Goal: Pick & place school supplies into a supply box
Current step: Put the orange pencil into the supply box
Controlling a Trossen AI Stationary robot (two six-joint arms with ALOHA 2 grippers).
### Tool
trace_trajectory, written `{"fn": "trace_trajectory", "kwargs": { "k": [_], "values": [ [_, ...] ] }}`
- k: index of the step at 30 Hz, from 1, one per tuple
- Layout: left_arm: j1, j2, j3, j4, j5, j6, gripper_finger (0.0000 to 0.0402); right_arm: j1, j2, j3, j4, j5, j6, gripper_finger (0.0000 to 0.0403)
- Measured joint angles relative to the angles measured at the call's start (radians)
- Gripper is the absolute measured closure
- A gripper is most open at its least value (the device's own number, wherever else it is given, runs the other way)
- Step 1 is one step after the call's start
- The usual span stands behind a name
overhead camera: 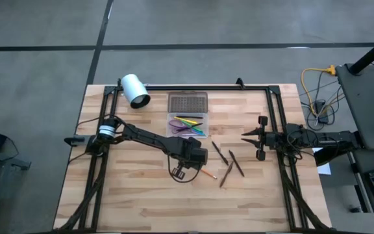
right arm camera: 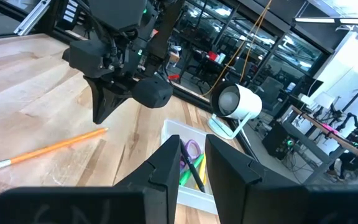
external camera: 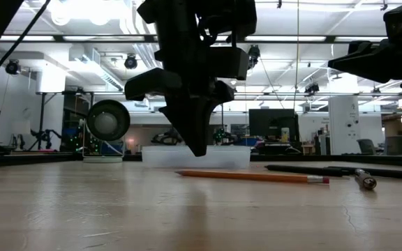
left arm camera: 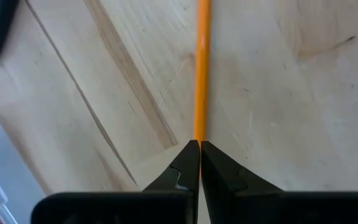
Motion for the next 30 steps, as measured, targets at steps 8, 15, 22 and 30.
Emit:
{"fn": "trace_trajectory", "kwargs": {
  "k": [8, 15, 22, 30],
  "values": [
    [0.000, 0.000, 0.000, 0.000, 0.001, -0.023, 0.0401, 0.000, 0.000, 0.000, 0.000, 0.000, 0.000, 0.0335],
    [0.000, 0.000, -0.001, -0.010, 0.002, -0.049, 0.0401, 0.000, 0.000, 0.000, 0.000, 0.000, 0.000, 0.0335],
    [0.000, 0.000, -0.005, -0.133, 0.002, -0.052, 0.0391, 0.000, 0.000, 0.000, 0.000, 0.000, 0.000, 0.0335],
    [0.007, 0.000, -0.015, -0.143, -0.001, -0.032, 0.0330, 0.000, 0.000, 0.000, 0.000, 0.000, 0.000, 0.0335]
  ]
}}
